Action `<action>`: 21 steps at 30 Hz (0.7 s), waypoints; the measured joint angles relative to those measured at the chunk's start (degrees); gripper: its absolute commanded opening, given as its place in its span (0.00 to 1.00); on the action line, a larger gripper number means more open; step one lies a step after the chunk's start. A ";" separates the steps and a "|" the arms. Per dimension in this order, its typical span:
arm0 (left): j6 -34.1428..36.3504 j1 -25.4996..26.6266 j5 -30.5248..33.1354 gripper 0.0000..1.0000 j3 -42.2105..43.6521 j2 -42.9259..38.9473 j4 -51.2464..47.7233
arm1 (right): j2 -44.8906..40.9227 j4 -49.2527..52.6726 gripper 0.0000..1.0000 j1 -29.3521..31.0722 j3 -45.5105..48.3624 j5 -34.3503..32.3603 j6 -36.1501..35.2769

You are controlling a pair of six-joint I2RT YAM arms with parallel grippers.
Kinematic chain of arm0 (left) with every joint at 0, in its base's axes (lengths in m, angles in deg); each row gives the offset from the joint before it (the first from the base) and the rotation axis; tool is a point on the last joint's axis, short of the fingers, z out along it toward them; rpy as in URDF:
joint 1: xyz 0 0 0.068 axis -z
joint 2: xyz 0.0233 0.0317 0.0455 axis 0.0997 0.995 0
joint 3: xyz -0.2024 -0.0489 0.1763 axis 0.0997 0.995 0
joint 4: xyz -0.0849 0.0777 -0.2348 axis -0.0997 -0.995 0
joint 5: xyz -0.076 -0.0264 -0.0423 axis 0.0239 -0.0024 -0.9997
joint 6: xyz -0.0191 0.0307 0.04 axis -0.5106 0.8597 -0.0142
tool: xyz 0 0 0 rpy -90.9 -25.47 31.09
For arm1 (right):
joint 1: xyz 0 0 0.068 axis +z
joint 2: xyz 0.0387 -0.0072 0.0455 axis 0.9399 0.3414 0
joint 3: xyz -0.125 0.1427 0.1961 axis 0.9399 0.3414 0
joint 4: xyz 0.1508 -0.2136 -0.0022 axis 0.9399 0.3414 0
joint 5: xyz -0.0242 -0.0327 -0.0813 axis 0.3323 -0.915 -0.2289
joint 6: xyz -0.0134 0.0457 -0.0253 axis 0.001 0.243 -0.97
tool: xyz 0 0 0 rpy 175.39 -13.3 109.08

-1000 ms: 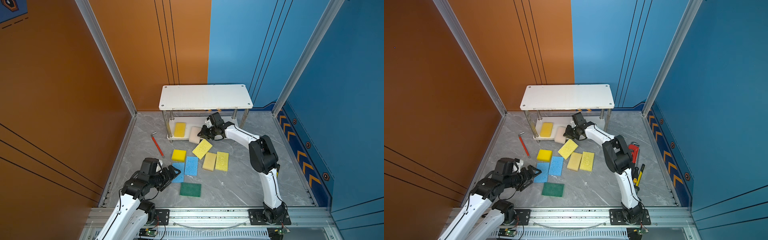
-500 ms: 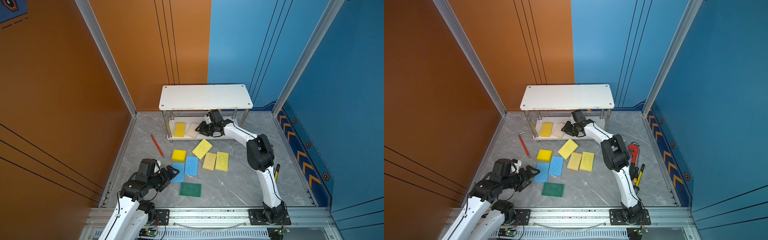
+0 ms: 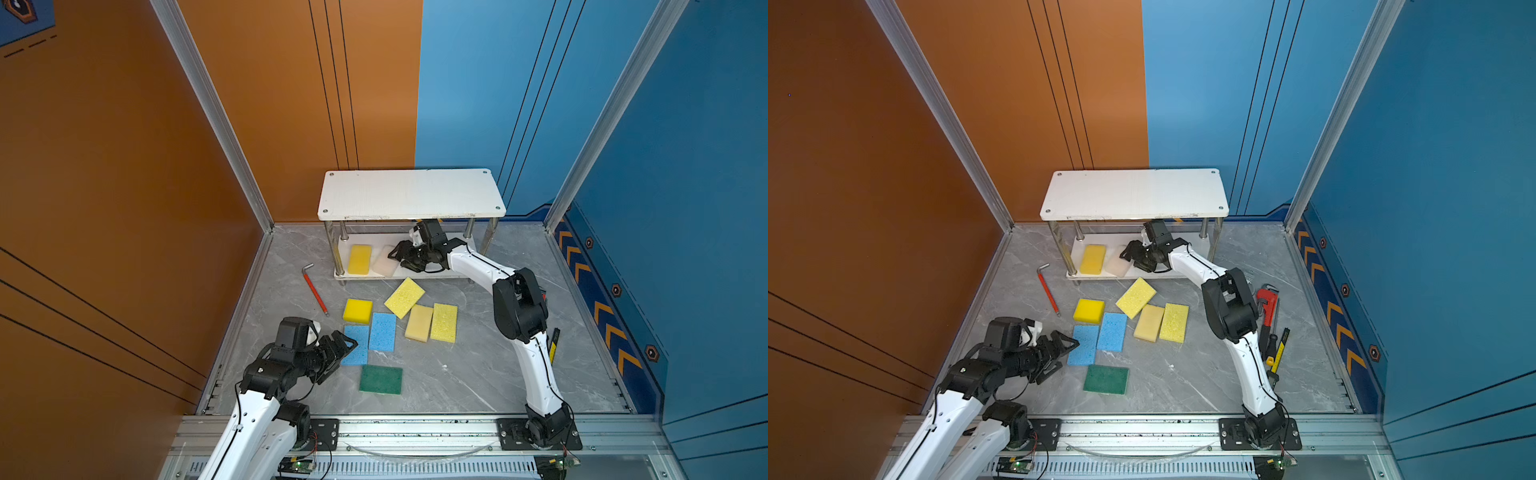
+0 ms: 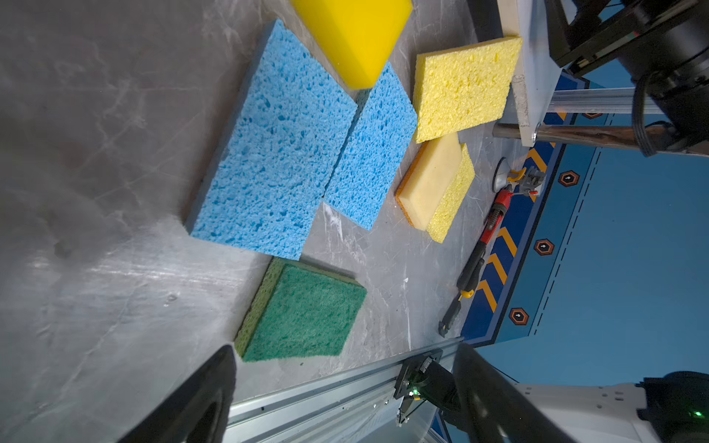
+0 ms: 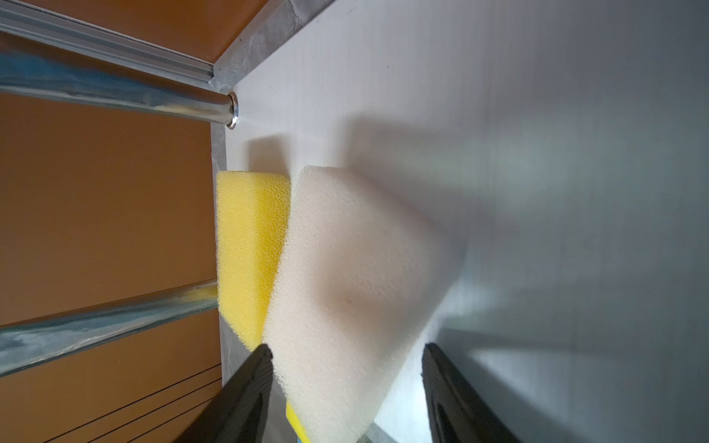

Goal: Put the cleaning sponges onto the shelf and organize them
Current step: 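Set the white sponge beside the yellow sponge and open the right gripper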

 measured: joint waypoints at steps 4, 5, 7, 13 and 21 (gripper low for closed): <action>0.24 -0.07 -0.22 0.90 0.00 -0.17 -0.94 | 0.00 -2.49 0.64 -0.31 0.04 -0.68 0.07; 0.28 -0.07 -0.28 0.90 0.00 -0.33 -1.22 | 0.00 -3.48 0.64 -0.37 0.24 -1.14 0.26; 0.42 -0.11 -0.39 0.90 0.00 -0.76 -1.68 | 0.00 -5.33 0.65 -0.50 0.83 -1.73 0.68; 0.44 -0.33 -0.42 0.90 0.00 -1.68 -3.06 | 0.68 -9.66 0.65 -0.85 2.34 -2.64 2.64; 0.63 -0.48 -0.61 0.90 0.00 -2.12 -4.20 | 2.60 -14.36 0.65 -1.01 2.36 -2.60 4.55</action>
